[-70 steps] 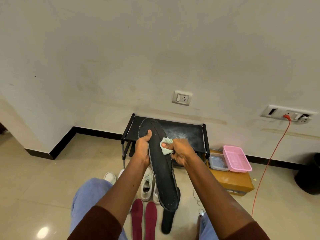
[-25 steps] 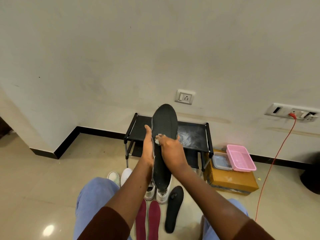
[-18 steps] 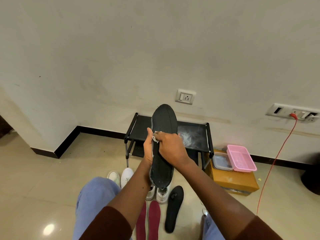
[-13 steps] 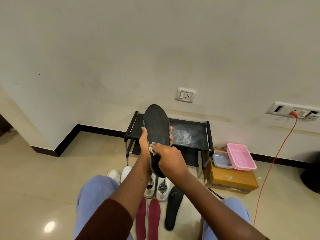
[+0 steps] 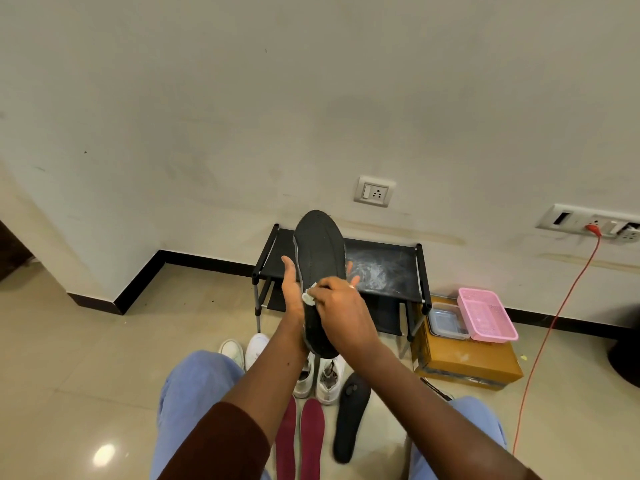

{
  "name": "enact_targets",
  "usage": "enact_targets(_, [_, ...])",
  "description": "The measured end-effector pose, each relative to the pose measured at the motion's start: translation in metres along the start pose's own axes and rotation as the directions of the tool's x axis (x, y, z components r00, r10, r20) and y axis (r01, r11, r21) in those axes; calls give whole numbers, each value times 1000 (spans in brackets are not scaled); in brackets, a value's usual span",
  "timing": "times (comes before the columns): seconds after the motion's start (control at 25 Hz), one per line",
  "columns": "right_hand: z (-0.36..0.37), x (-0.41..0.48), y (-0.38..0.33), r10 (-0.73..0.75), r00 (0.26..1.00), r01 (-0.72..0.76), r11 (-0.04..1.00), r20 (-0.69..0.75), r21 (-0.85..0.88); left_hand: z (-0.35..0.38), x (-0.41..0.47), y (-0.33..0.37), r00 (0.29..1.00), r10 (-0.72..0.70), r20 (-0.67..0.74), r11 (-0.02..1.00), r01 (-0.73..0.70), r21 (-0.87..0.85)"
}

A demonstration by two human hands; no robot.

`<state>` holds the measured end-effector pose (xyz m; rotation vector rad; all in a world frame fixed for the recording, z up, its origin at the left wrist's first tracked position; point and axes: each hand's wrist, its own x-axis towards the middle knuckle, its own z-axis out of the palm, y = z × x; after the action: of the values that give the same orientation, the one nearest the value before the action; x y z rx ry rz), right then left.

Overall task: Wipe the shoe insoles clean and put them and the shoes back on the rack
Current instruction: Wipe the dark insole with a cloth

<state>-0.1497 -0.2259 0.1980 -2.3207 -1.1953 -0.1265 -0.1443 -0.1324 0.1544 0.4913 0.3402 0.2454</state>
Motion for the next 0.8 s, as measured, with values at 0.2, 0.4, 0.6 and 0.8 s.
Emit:
enact_targets(0.2, [-6,19,8,14,999,-11,997,37,-74,8,2,0,1000,8,3,1000,-7,-26])
enact_targets(0.4, [-14,-6,-2,-55,993,53,998,109,26,7,4,12,994,-70,81,988,80,-130])
enact_targets(0.6, [-2,-25,-1,-147,978,163,981,-146,103,3,1,14,979,-148,143,980,164,-110])
enact_targets(0.8, [-4,-8,-7,-103,988,121,978,-113,169,6,-6,19,992,-74,102,995,79,-56])
